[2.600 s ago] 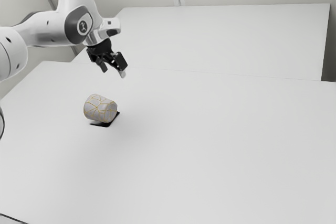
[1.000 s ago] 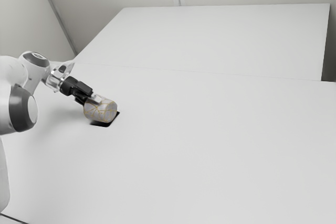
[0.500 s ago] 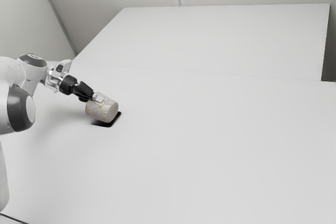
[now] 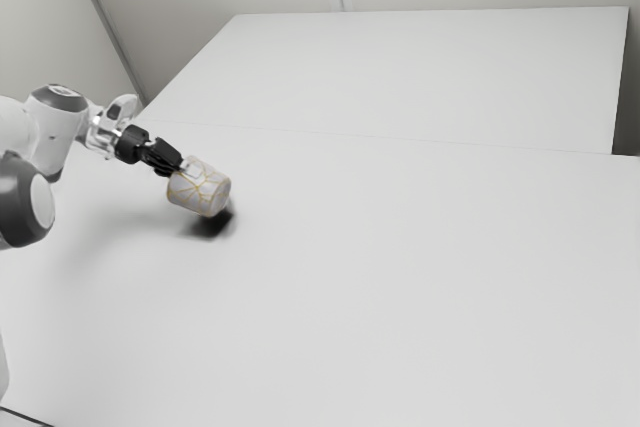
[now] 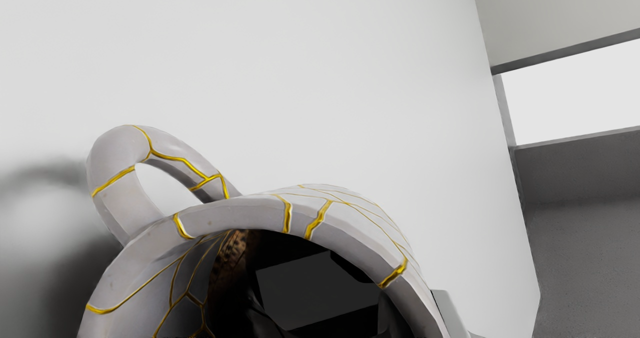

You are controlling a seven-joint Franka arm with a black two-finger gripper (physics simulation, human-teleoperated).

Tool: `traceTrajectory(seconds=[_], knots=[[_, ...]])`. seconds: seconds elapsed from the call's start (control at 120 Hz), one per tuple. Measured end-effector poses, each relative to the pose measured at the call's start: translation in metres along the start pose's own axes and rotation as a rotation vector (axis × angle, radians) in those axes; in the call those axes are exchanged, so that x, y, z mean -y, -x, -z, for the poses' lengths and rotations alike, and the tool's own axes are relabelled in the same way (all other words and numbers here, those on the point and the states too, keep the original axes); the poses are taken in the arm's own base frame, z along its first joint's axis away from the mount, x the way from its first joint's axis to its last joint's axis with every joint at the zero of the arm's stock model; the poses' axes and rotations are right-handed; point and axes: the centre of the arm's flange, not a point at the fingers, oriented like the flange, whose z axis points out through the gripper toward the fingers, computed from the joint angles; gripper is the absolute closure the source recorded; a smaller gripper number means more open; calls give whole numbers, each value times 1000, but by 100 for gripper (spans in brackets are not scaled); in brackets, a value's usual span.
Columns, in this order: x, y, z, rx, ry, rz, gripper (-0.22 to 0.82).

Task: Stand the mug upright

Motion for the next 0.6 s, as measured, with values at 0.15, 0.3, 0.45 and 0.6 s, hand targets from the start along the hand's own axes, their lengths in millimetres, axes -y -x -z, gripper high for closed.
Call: traceTrajectory(seconds=[0.15, 0.3, 0.45, 0.6], knots=[[-45, -7, -23, 33, -181, 9, 79], [-78, -17, -63, 77, -392, 9, 79], [-114, -18, -97, 131, -611, -5, 78], [-134, -17, -120, 164, -786, 9, 78]])
